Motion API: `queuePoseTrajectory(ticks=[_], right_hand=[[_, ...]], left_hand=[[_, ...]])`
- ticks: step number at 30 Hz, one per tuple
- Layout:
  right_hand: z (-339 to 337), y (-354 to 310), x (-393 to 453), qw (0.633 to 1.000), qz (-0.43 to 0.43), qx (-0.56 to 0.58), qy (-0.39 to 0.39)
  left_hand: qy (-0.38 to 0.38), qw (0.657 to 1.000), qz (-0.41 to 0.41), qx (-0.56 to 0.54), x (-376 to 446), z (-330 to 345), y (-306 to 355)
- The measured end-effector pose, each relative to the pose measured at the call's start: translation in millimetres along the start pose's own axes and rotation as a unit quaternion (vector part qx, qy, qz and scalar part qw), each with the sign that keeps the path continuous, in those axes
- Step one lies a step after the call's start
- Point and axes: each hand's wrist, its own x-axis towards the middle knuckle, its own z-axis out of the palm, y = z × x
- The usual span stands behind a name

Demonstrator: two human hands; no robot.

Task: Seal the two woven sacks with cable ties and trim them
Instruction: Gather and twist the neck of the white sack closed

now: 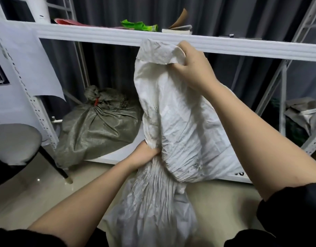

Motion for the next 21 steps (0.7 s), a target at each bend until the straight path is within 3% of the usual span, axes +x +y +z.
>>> queuePoseTrajectory(ticks=[3, 6, 11, 13, 15, 19, 21], right_hand=[[-11.4, 20.4, 0.9, 0.975, 0.114, 0.117, -0.152], [-19.2, 58.2, -12.9, 0.876, 0.174, 0.259, -0.368], [-7.9, 99.5, -43.0, 0.832, 0.217, 0.073, -0.505], [-5.1, 104.2, -49.9, 0.832, 0.239, -0.011, -0.501], [-5.6, 106.1, -53.4, 0.865, 0.239, -0.042, -0.439], [-4.8, 106.4, -46.0, 0.936, 0.221, 0.094, -0.256], [-0.5, 95.4, -37.0, 0.96, 0.185, 0.102, -0.186]], left_hand=[[0.028, 0.998, -0.039, -0.028, -4.1, -4.5, -3.7], [0.065, 0.99, -0.095, -0.078, -3.9, -16.3, -12.8], [0.076, 0.974, -0.141, -0.159, -4.0, -28.3, -19.4], [0.074, 0.97, -0.137, -0.187, -4.0, -31.0, -17.3], [0.046, 0.968, -0.137, -0.206, -4.5, -35.3, -15.7], [-0.067, 0.986, -0.136, -0.071, -10.4, -39.5, -18.4], [-0.105, 0.986, -0.125, -0.036, -13.6, -31.4, -25.7]])
